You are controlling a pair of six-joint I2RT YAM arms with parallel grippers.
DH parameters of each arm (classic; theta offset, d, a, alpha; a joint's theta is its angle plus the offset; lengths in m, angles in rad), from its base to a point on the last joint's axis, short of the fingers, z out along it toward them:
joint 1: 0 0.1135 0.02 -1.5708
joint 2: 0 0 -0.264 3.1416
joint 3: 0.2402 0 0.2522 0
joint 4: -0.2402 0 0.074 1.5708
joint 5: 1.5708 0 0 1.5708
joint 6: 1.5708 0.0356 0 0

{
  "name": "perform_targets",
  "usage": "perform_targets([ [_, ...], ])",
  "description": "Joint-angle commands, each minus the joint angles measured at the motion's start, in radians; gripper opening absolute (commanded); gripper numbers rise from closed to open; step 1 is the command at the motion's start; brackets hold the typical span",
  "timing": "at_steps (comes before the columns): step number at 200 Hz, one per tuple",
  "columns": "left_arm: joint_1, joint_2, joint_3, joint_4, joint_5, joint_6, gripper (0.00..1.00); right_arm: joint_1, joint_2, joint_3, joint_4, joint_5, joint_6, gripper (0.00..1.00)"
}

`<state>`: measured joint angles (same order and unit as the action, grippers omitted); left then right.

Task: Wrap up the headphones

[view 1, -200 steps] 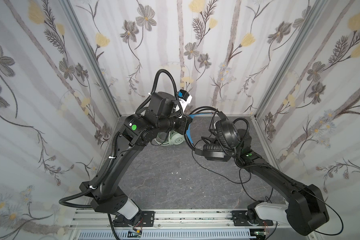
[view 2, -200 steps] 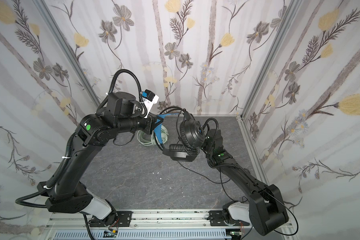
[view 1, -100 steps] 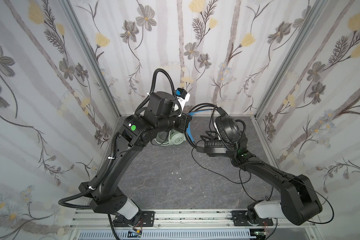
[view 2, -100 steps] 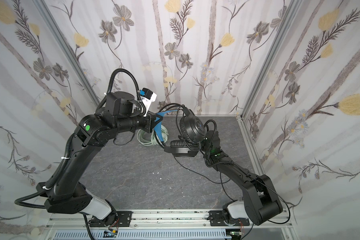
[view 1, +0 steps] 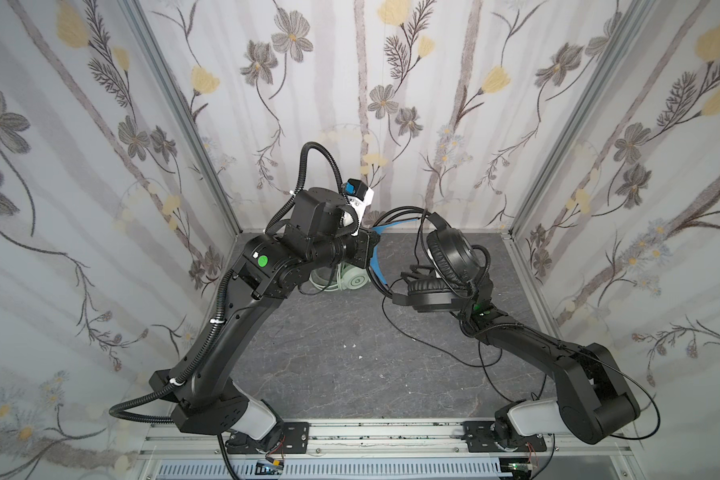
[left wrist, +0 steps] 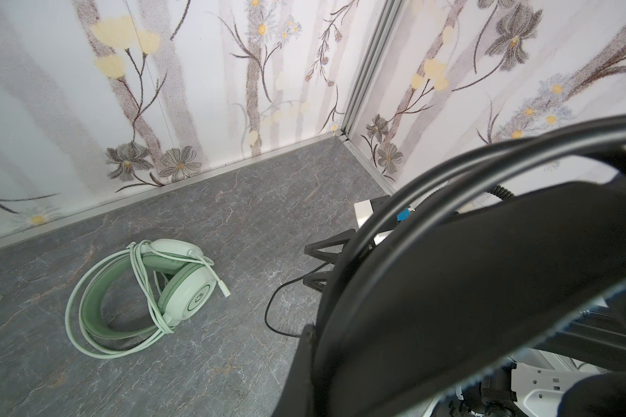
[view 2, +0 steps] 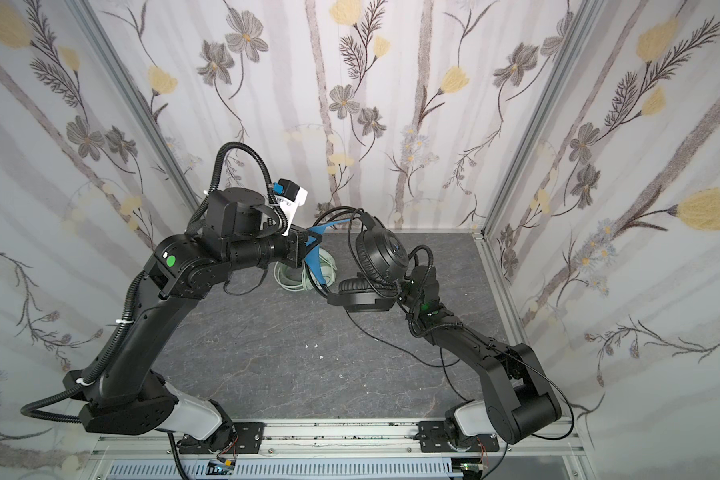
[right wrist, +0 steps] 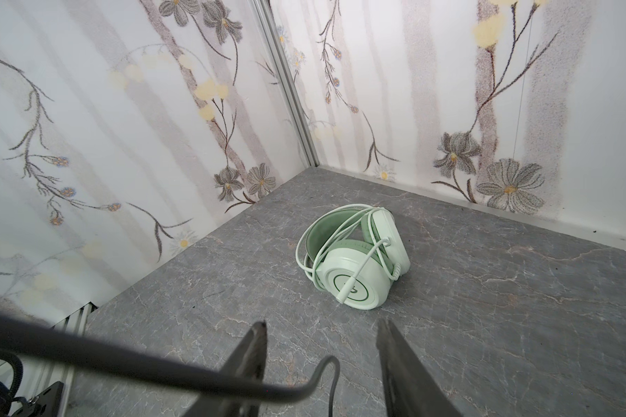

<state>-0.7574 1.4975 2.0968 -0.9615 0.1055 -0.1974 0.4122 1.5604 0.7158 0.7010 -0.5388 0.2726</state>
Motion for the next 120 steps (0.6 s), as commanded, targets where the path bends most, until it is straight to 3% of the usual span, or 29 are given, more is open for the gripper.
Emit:
perform_targets([
  [1, 0.000, -0.017, -0.006, 0.091, 0.008, -0.037, 0.00, -0.001, 0.003, -0.007, 0.090, 0.004, 0.043, 0.51],
  [24, -0.001, -0.019, -0.009, 0.095, 0.011, -0.040, 0.00, 0.000, 0.011, -0.007, 0.113, -0.007, 0.068, 0.58],
  [59, 0.002, -0.025, -0.019, 0.105, 0.011, -0.049, 0.00, 0.003, 0.022, 0.003, 0.131, -0.012, 0.083, 0.57],
  [120, 0.000, -0.031, -0.025, 0.118, -0.007, -0.067, 0.00, 0.009, 0.018, 0.005, 0.108, -0.026, 0.065, 0.11],
])
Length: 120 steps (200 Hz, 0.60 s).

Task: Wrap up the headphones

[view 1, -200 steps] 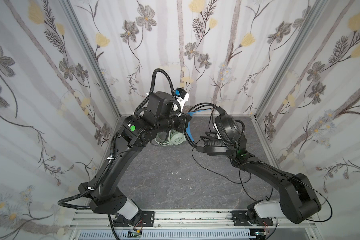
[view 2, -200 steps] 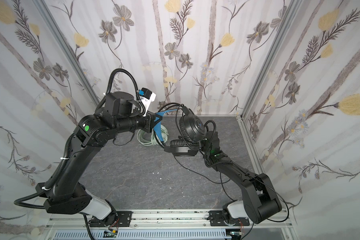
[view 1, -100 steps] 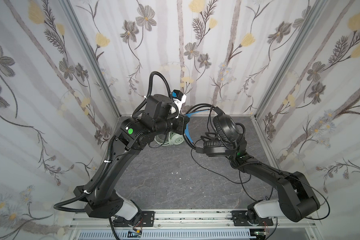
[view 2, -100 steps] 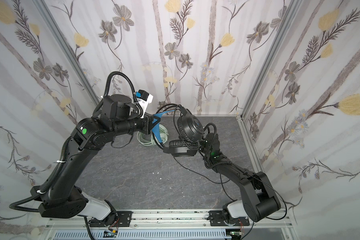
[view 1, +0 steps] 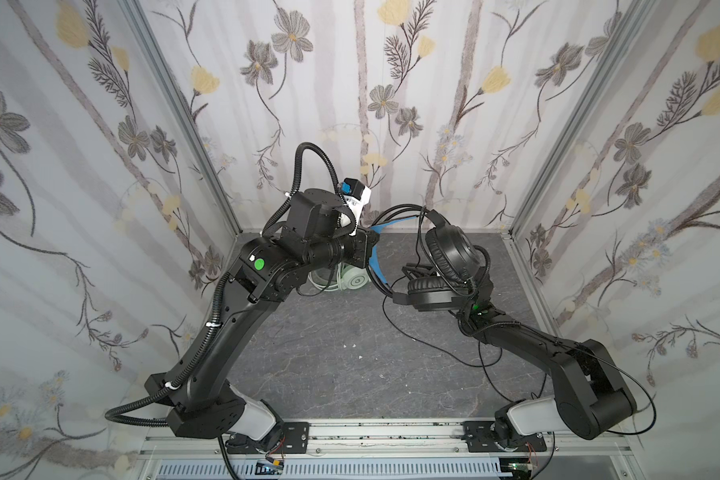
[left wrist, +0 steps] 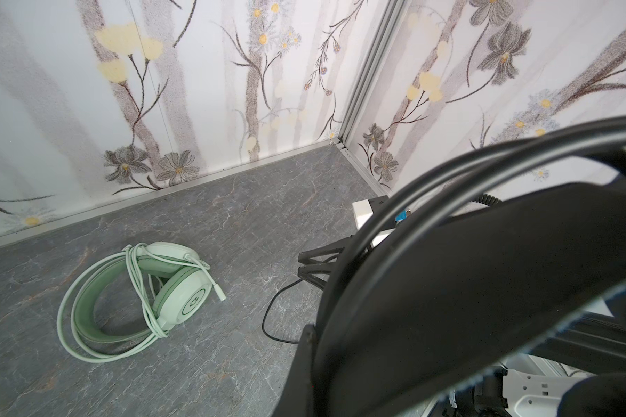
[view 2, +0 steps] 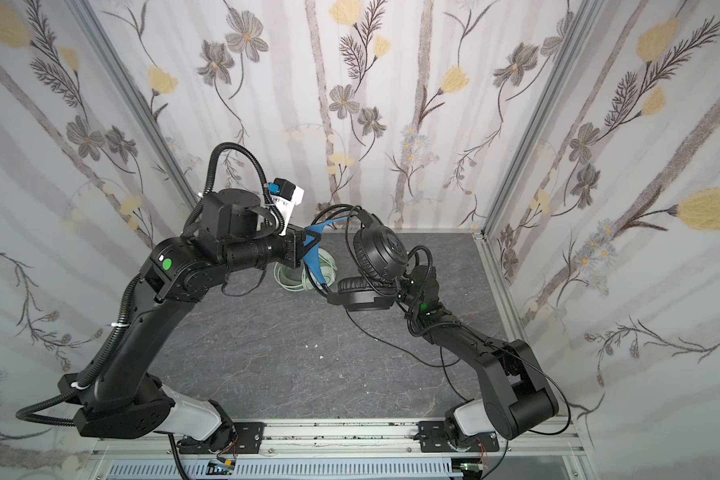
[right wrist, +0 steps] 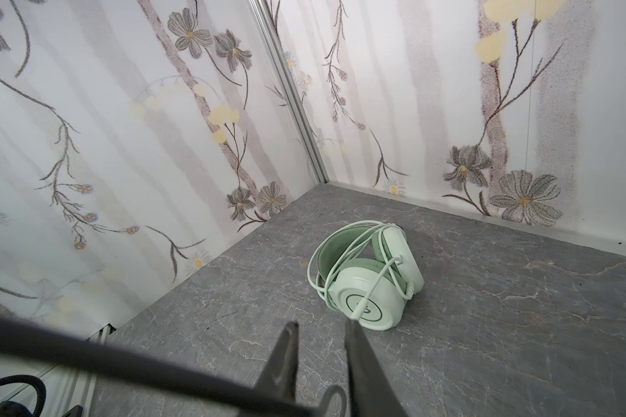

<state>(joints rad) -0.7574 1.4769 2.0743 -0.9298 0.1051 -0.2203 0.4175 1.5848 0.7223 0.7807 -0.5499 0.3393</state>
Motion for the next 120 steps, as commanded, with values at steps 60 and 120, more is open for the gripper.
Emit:
perform_targets([
  [60, 0.002, -0.011, -0.046, 0.184, -0.073, -0.115, 0.00, 0.021, -0.097, -0.068, -0.112, 0.124, -0.060, 0.00],
  [120, 0.016, 0.023, -0.052, 0.259, -0.200, -0.186, 0.00, 0.122, -0.195, -0.081, -0.312, 0.304, -0.161, 0.00],
])
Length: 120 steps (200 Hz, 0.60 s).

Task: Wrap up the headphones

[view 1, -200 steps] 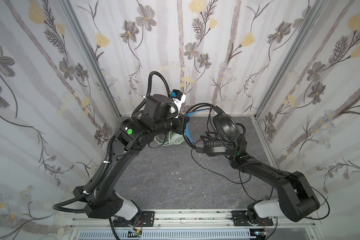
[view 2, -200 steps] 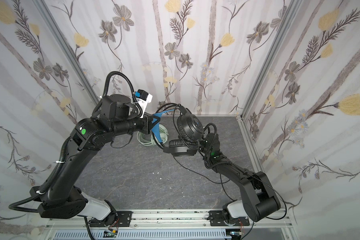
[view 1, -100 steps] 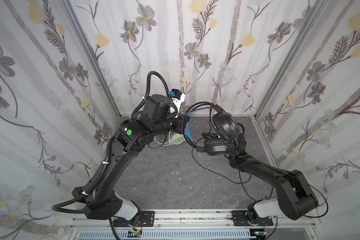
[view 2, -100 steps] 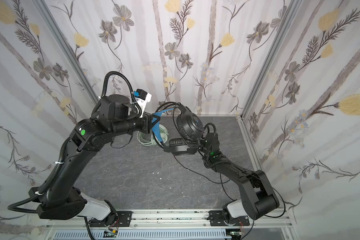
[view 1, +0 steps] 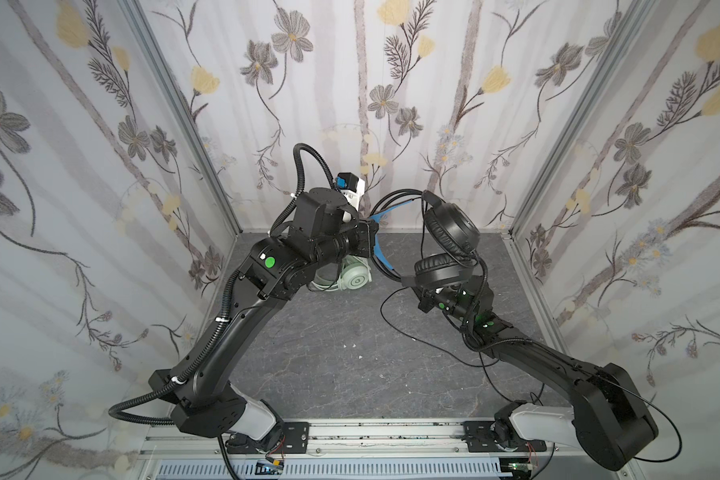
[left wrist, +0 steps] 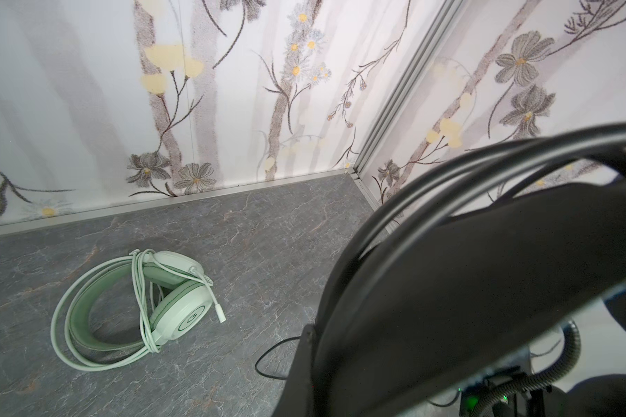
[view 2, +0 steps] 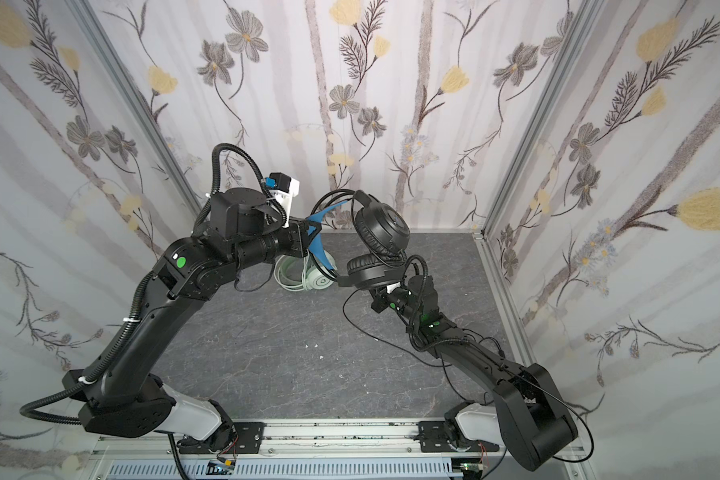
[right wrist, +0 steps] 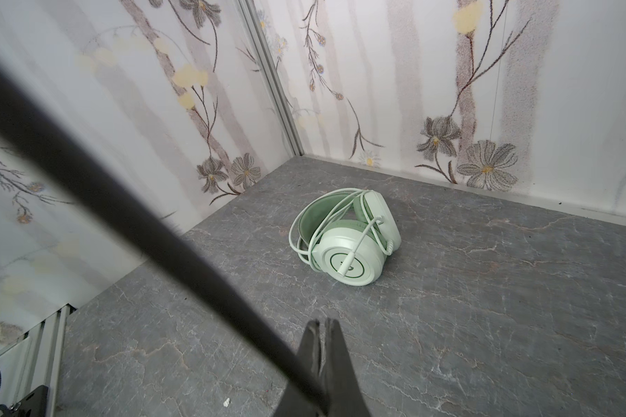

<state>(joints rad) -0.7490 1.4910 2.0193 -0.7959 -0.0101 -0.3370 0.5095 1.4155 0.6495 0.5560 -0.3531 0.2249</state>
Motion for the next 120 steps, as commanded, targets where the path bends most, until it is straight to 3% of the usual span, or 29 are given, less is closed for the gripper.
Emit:
perform_targets([
  [1, 0.008, 0.010, 0.003, 0.125, -0.087, -0.071, 0.00, 0.032, -0.027, -0.009, -0.089, 0.110, -0.047, 0.00],
  [55, 0.030, 0.033, 0.004, 0.153, -0.222, -0.121, 0.00, 0.131, -0.098, -0.022, -0.195, 0.224, -0.079, 0.00],
  [120, 0.064, 0.073, 0.007, 0.159, -0.271, -0.179, 0.00, 0.253, -0.171, -0.009, -0.340, 0.374, -0.119, 0.00],
])
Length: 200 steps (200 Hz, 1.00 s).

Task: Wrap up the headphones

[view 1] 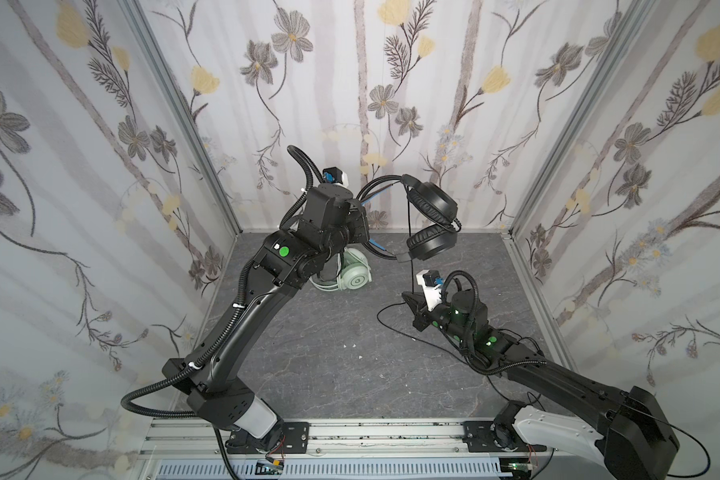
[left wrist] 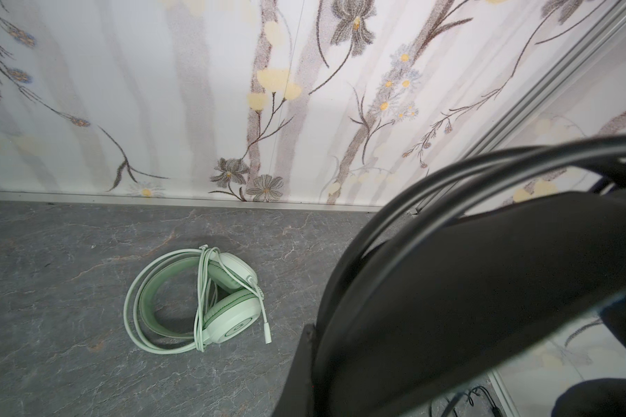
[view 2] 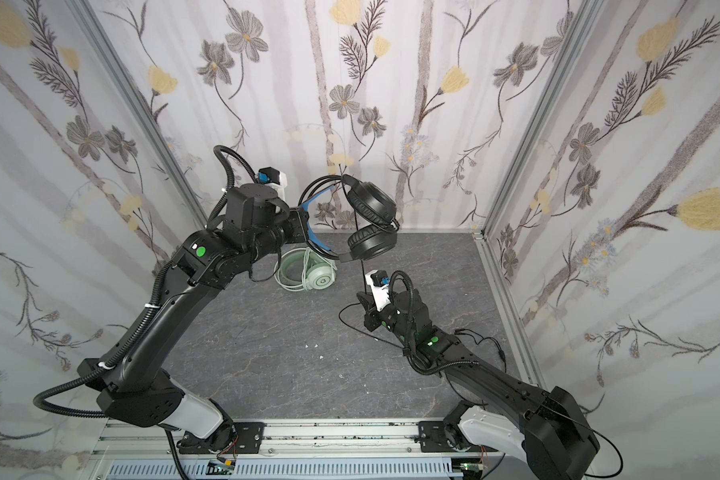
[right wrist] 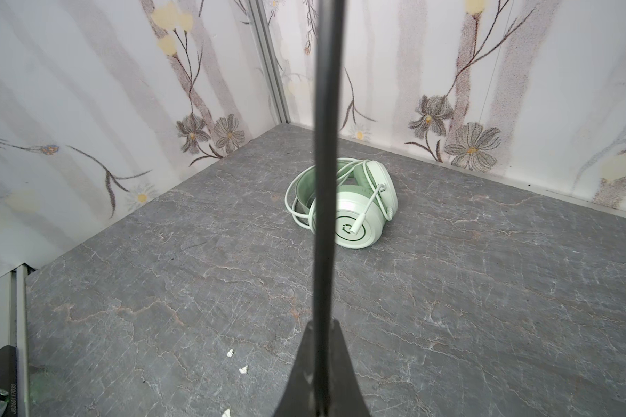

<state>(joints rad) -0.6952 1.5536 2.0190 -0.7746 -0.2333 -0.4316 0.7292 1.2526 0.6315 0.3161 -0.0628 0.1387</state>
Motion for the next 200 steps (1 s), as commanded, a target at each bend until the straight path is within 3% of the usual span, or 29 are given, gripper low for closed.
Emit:
perform_targets([
  [1, 0.011, 0.012, 0.008, 0.137, -0.048, -0.086, 0.00, 0.037, -0.008, 0.011, -0.105, 0.087, -0.034, 0.00],
  [111, 0.031, 0.133, 0.078, 0.046, -0.129, -0.143, 0.00, 0.271, 0.028, 0.195, -0.328, 0.310, -0.158, 0.00],
  [200, 0.021, 0.139, -0.011, 0.032, -0.232, -0.086, 0.00, 0.298, 0.010, 0.321, -0.377, 0.319, -0.226, 0.00],
])
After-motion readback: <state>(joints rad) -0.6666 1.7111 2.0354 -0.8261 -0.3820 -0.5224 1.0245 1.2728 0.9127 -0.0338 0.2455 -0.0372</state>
